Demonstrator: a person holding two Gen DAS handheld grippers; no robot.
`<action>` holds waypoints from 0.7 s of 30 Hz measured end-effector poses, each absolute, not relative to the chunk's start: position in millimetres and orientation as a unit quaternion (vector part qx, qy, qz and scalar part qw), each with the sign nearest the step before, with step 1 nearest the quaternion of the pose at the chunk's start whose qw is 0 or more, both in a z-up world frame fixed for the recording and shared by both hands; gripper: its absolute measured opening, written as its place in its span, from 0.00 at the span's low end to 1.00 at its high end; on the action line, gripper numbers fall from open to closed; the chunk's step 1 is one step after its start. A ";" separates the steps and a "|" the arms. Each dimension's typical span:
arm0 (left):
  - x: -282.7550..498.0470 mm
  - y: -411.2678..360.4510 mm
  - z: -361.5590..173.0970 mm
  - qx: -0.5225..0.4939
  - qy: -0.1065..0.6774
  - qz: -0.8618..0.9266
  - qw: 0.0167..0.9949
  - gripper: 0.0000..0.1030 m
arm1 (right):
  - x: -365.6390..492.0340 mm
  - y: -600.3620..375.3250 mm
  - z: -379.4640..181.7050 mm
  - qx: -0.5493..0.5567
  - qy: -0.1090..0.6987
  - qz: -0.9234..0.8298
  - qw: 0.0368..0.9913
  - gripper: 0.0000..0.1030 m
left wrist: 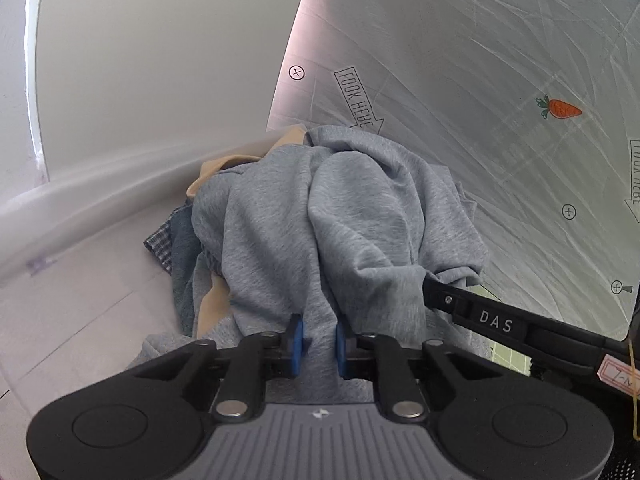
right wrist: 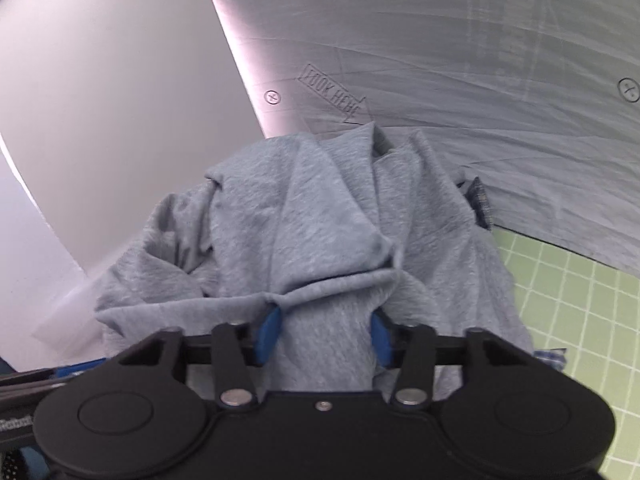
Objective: Fold clothes
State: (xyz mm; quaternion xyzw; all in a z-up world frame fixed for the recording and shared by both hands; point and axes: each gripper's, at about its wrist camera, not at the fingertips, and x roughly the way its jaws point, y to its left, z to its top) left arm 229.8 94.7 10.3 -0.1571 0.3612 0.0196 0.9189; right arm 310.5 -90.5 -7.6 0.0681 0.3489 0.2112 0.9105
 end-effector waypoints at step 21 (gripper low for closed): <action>95.7 -100.7 32.6 -0.062 0.381 -0.160 0.908 0.04 | 102.8 -291.6 8.9 0.054 0.284 -0.004 0.957 0.06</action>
